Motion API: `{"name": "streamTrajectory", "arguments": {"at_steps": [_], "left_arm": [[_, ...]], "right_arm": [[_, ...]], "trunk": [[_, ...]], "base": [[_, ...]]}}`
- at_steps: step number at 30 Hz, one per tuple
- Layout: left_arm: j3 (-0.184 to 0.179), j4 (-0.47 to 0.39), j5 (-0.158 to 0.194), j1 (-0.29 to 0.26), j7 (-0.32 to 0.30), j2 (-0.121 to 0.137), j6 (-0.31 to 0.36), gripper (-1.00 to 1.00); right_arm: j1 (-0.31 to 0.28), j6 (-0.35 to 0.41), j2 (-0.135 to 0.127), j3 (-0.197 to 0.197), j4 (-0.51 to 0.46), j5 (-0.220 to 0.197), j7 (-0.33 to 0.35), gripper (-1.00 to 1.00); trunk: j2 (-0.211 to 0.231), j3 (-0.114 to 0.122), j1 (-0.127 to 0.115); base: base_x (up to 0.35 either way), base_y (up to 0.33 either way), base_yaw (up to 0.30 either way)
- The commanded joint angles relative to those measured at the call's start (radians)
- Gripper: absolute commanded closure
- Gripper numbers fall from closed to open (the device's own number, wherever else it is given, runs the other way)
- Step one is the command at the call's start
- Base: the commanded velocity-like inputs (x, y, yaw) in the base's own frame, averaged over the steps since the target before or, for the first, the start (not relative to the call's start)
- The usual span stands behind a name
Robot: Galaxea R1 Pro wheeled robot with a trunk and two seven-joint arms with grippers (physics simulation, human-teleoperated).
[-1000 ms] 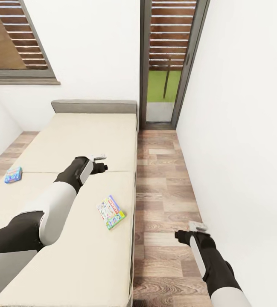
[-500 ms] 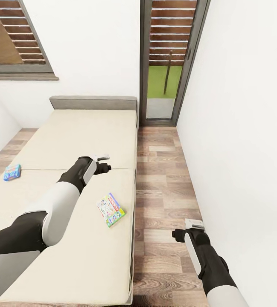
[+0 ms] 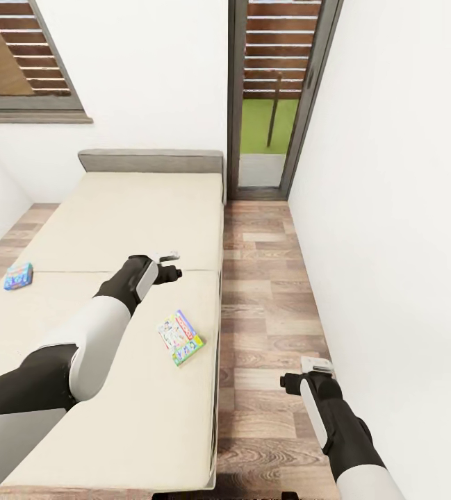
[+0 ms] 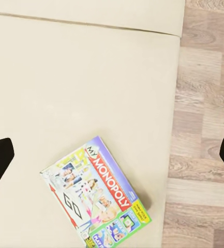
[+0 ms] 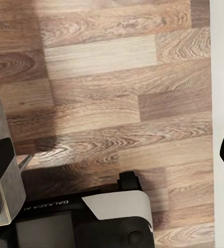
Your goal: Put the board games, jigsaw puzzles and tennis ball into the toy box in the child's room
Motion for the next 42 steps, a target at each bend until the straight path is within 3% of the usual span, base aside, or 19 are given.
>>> {"name": "streamTrajectory", "arguments": {"at_steps": [1, 42], "left_arm": [[0.006, -0.001, 0.001, -0.001, 0.004, -0.001, 0.005, -1.0], [0.004, -0.015, 0.002, -0.013, 0.001, 0.0, 0.006, -1.0]], "right_arm": [[-0.001, 0.004, 0.001, -0.001, -0.001, -0.004, -0.004, -1.0], [-0.002, 0.005, 0.002, 0.002, 0.0, -0.002, -0.005, -1.0]], "trunk": [[-0.002, -0.003, 0.0], [-0.002, -0.07, 0.0]], "base": [[0.0, 0.0, 0.0], [0.0, 0.0, 0.0]]}}
